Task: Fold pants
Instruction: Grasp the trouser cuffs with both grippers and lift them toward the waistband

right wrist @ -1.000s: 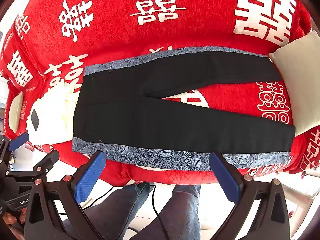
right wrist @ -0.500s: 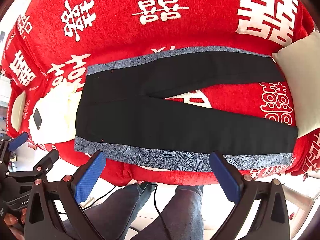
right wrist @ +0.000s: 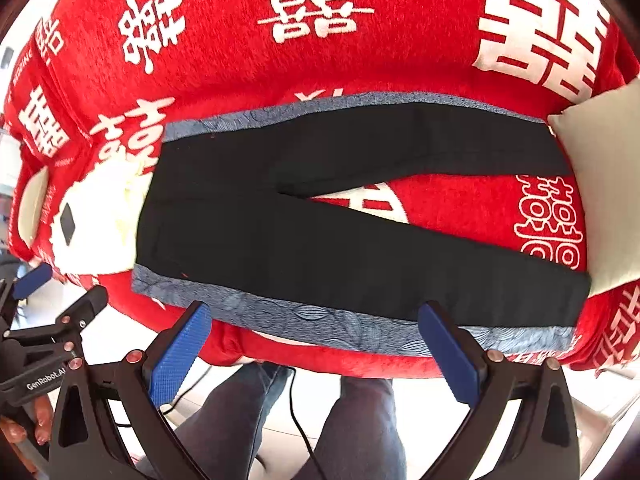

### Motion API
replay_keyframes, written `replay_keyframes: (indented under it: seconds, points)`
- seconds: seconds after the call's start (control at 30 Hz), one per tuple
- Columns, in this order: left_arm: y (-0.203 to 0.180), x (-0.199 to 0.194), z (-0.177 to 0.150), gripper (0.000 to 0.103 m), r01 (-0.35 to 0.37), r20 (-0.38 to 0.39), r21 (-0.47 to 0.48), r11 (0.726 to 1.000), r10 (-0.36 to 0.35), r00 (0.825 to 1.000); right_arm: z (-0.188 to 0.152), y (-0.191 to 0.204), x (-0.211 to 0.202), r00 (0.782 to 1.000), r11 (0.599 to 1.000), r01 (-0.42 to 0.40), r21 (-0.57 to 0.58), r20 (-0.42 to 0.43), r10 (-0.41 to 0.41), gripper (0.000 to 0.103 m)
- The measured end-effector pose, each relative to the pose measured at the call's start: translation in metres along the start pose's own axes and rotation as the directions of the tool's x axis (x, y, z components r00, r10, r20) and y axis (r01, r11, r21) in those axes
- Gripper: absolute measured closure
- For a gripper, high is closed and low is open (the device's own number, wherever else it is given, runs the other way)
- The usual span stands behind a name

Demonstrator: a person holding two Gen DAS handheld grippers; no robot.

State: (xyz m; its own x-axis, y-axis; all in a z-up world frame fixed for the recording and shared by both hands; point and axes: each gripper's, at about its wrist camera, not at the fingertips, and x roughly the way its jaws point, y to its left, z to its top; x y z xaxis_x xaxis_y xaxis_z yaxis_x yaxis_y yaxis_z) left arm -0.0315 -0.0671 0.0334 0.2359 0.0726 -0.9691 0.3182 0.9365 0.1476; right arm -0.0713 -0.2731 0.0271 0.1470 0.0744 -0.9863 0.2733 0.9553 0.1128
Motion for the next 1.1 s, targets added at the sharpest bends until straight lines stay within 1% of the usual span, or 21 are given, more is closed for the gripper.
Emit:
replay_keyframes:
  seconds: [0.1,0.17,0.27,0.33,0.4,0.43,0.47,0.5,0.53,0.57,0.63,0.67,0.73,0.77,0.8,0.83,0.87,0.9,0.93,1.03,1.1]
  points:
    - [-0.003,0.012,-0.003,0.0,0.01,-0.026,-0.051,0.999,-0.011,1.0,0.001,-0.004,0.01,0.999,0.999,0.026,-0.04,-0.019,-0.026,0.0]
    - [-0.004,0.021,-0.005,0.0,0.008,-0.044,-0.066,0.998,-0.011,0.999,0.001,-0.007,0.019,0.999,0.999,0.032,-0.042,-0.034,-0.033,0.0]
    - [-0.002,0.032,-0.005,0.0,0.024,-0.046,-0.059,0.998,-0.027,0.999,-0.002,-0.008,0.033,0.999,0.999,0.026,-0.018,-0.04,-0.027,0.0]
    - [0.002,0.049,-0.005,0.0,0.046,-0.048,-0.048,0.998,-0.048,0.998,-0.004,-0.006,0.045,0.999,1.0,0.022,-0.005,-0.04,-0.022,0.0]
    - [0.009,0.061,-0.007,0.0,0.071,-0.045,-0.058,0.996,-0.074,0.996,-0.009,-0.008,0.057,0.999,0.998,-0.033,0.048,-0.025,0.034,0.0]
    - [0.016,0.07,-0.009,0.0,0.092,-0.041,-0.073,0.993,-0.095,0.995,-0.012,-0.009,0.062,0.997,0.995,-0.072,0.074,-0.016,0.073,0.0]
    - [0.023,0.077,-0.013,0.0,0.111,-0.035,-0.089,0.99,-0.114,0.993,-0.016,-0.01,0.069,0.991,0.985,-0.132,0.109,-0.007,0.133,0.0]
    - [0.028,0.083,-0.016,0.0,0.125,-0.032,-0.102,0.987,-0.129,0.991,-0.02,-0.011,0.076,0.982,0.972,-0.189,0.14,0.0,0.191,0.0]
    - [0.033,0.091,-0.021,0.0,0.139,-0.031,-0.116,0.983,-0.144,0.989,-0.027,-0.013,0.087,0.961,0.944,-0.272,0.186,0.011,0.275,0.0]
    - [0.039,0.099,-0.026,0.0,0.15,-0.031,-0.126,0.981,-0.155,0.987,-0.033,-0.014,0.094,0.944,0.921,-0.326,0.215,0.021,0.329,0.0]
    - [0.054,0.121,-0.04,0.0,0.177,-0.03,-0.162,0.971,-0.185,0.982,-0.047,-0.015,0.112,0.895,0.857,-0.438,0.272,0.044,0.443,0.0]
    - [0.058,0.126,-0.044,0.0,0.186,-0.029,-0.173,0.967,-0.194,0.981,-0.054,-0.014,0.122,0.874,0.829,-0.476,0.293,0.053,0.483,0.0]
    - [0.072,0.15,-0.056,0.0,0.235,-0.027,-0.227,0.945,-0.248,0.968,-0.07,-0.012,0.146,0.836,0.779,-0.535,0.327,0.072,0.544,0.003]
    - [0.076,0.159,-0.06,0.0,0.258,-0.024,-0.252,0.933,-0.273,0.962,-0.075,-0.011,0.156,0.82,0.759,-0.556,0.341,0.075,0.567,0.005]
    - [0.079,0.166,-0.063,0.0,0.275,-0.022,-0.269,0.923,-0.291,0.956,-0.08,-0.01,0.166,0.803,0.736,-0.576,0.356,0.078,0.591,0.015]
    - [0.082,0.176,-0.068,0.0,0.292,-0.017,-0.289,0.912,-0.31,0.951,-0.087,-0.009,0.179,0.784,0.71,-0.595,0.377,0.082,0.615,0.028]
    - [0.084,0.182,-0.071,0.0,0.3,-0.013,-0.302,0.905,-0.319,0.948,-0.092,-0.01,0.186,0.779,0.698,-0.599,0.393,0.084,0.622,0.032]
    - [0.085,0.188,-0.074,0.0,0.309,-0.011,-0.311,0.899,-0.328,0.945,-0.098,-0.011,0.195,0.771,0.683,-0.604,0.411,0.087,0.63,0.034]
    - [0.085,0.193,-0.077,0.004,0.322,-0.009,-0.319,0.891,-0.343,0.939,-0.107,-0.013,0.204,0.759,0.659,-0.614,0.434,0.095,0.644,0.034]
    - [0.087,0.205,-0.082,0.006,0.351,-0.016,-0.329,0.877,-0.376,0.926,-0.127,-0.021,0.219,0.747,0.629,-0.622,0.466,0.11,0.656,0.034]
    - [0.087,0.21,-0.086,0.006,0.372,-0.017,-0.33,0.868,-0.4,0.916,-0.133,-0.026,0.225,0.746,0.622,-0.623,0.474,0.124,0.654,0.034]
